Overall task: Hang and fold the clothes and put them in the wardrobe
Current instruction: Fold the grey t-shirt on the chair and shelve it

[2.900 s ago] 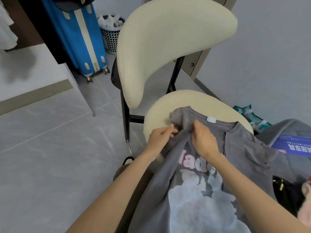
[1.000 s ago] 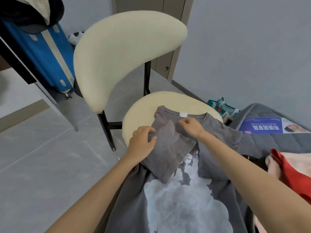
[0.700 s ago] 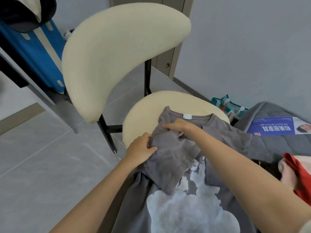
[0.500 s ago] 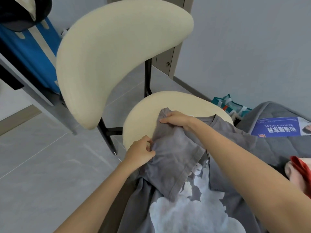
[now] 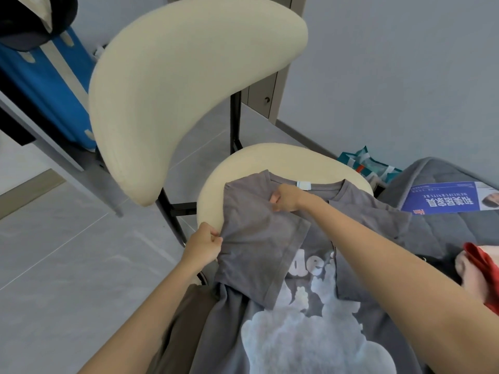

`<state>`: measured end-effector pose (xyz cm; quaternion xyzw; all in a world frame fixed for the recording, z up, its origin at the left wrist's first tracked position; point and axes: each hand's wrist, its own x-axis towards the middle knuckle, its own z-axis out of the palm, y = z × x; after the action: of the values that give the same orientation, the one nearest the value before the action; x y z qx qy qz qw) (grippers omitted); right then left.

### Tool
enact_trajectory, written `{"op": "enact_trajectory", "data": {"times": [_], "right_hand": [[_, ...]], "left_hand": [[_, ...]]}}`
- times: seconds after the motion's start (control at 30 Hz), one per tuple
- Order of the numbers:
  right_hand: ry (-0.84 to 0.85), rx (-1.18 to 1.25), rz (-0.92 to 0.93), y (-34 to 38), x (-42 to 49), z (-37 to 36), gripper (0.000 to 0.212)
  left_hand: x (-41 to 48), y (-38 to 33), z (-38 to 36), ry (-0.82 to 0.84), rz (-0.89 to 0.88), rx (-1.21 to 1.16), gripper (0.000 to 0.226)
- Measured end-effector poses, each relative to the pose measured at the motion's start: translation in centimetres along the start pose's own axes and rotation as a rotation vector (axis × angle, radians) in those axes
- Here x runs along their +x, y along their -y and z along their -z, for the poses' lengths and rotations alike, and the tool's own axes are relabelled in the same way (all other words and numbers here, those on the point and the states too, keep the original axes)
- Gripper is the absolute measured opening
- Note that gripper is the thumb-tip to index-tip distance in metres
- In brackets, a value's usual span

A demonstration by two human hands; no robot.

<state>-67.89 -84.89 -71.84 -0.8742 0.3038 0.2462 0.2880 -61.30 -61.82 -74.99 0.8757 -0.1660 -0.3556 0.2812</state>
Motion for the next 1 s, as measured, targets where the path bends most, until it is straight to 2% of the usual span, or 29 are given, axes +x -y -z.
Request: {"op": "enact_trajectory", "data": {"times": [0.1,0.17,0.23,0.3,0.4,0.47,0.57,0.63,0.73,0.83,0.9,1.0], "right_hand": [[-0.298,0.203,0.116,0.8,-0.7,-0.9,0.02],[-0.407,0.291,0.132,1.6,-0.7,-1.5,0.02],[-0.415,0.241,0.105,1.5,-0.8,-1.7,0.028],[-0.417,0.191,0.063,0.3,-1.2,-1.5,0.036],[-0.382,0.147,0.027,-2.5,-2.4,-1.2,0.039],[-0.293,0.056,0.029,-4.4,-3.6,-1.3,0.044],[-0.142,-0.054,0.038,-6.6,-5.7,-2.0,0.052],[-0.149,-0.031,0.074,-7.6,-6.8,-2.1,0.048],[-0.364,0.07,0.181,-8.6,-7.9,-1.2,0.038],[-0.549,0.138,0.127,-10.7,-7.8,0.9,0.044],[-0.509,0.086,-0.015,-12.4,-7.3,2.3,0.057],[-0.342,0.035,-0.202,-14.3,-6.2,3.2,0.082]], "left_hand": [[-1.2,-0.4,-0.3,-0.133,-0.082,0.251,0.026],[-2.1,-1.7,-0.8,-0.286,-0.194,0.334,0.034],[-2.4,-3.0,-1.5,-0.328,-0.352,0.436,0.047],[-2.1,-4.0,-2.7,-0.225,-0.458,0.563,0.055],[-1.1,-5.2,-4.5,-0.075,-0.508,0.697,0.061],[-0.1,-5.6,-5.3,0.002,-0.481,0.748,0.067],[1.5,-5.0,-5.3,0.13,-0.345,0.771,0.084],[2.1,-4.4,-5.2,0.162,-0.298,0.798,0.091],[2.6,-5.2,-5.2,0.148,-0.287,0.79,0.087],[3.4,-7.2,-5.0,-0.001,-0.391,0.776,0.073],[4.3,-8.7,-4.7,-0.053,-0.446,0.781,0.069],[6.2,-10.5,-4.0,-0.039,-0.411,0.807,0.073]]}}
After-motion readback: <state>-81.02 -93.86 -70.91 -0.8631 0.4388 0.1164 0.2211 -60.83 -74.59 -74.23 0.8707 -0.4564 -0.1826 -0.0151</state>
